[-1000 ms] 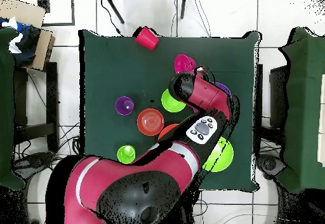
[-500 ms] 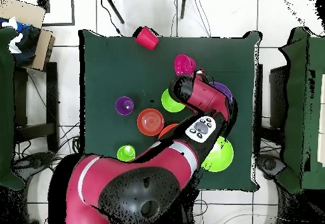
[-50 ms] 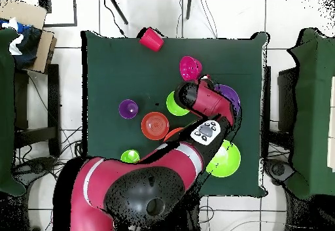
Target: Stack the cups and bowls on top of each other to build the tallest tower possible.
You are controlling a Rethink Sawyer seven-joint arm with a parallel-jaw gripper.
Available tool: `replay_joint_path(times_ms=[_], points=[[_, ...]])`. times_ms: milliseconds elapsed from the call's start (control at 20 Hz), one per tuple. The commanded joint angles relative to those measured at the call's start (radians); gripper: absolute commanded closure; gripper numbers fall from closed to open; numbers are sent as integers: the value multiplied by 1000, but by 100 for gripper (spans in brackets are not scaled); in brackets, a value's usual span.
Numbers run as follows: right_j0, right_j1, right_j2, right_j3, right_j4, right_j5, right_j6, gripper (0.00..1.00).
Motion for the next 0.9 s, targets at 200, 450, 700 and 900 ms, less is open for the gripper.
replay_joint_path(times_ms=[200, 450, 700, 900], points=[[-13, 55, 144, -37, -10, -51, 120, 0], [-15, 53, 144, -36, -12, -49, 115, 0], [-21, 55, 157, -28, -14, -65, 116, 0], [-26, 41, 168, -7, -24, -72, 111, 0]])
